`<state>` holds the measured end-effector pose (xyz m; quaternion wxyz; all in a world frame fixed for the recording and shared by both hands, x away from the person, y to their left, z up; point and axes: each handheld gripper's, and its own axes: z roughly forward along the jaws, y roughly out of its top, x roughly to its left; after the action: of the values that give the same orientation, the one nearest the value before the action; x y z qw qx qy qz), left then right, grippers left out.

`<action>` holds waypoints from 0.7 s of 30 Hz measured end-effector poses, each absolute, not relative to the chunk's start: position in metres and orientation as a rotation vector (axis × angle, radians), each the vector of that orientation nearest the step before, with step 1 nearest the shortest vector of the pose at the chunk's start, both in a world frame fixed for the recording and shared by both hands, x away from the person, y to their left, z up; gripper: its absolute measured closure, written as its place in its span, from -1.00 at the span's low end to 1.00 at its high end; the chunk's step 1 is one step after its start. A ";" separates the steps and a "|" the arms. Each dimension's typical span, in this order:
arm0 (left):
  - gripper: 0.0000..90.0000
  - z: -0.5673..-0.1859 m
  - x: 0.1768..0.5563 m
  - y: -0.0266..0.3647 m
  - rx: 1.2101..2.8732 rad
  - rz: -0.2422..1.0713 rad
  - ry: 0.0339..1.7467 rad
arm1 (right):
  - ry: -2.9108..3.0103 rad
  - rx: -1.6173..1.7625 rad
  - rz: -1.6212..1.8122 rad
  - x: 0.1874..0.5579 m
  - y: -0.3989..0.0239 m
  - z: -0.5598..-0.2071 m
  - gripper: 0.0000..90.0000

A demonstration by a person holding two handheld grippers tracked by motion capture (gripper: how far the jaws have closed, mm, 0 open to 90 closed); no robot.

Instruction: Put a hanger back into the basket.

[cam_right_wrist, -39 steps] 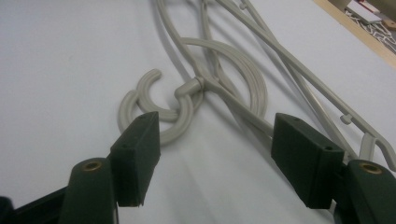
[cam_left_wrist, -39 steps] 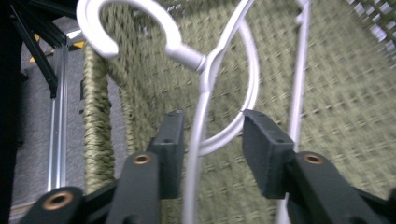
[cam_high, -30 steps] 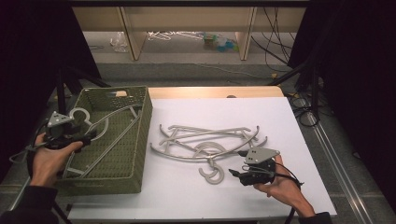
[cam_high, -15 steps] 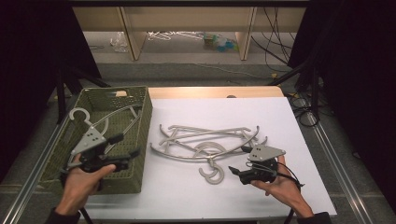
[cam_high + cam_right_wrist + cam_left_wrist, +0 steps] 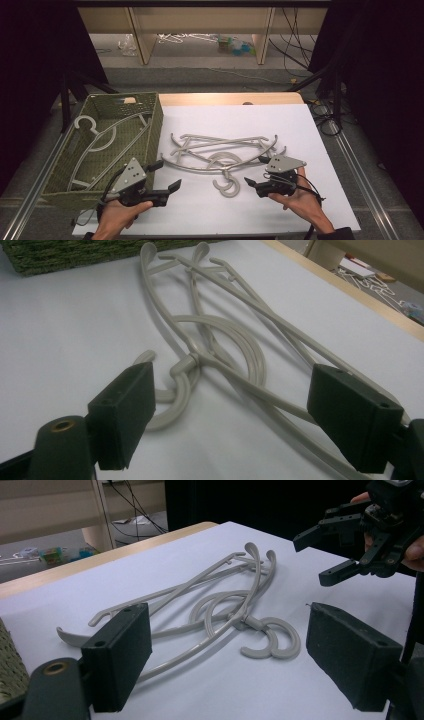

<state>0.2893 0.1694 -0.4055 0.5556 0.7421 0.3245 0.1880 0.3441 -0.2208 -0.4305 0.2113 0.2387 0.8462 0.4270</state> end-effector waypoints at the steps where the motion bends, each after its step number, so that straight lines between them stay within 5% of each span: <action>1: -0.60 -0.407 0.288 0.168 1.756 0.443 0.768 | 2.342 0.664 1.190 0.344 -0.221 -0.431 -0.55; 21: -0.62 -0.421 0.269 0.150 1.826 0.480 0.699 | 2.401 0.611 1.094 0.376 -0.226 -0.440 -0.60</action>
<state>0.2690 0.1498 -0.4210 0.5348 0.7663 0.2935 0.2017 0.3761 -0.2259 -0.4398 0.2148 0.2204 0.8658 0.3946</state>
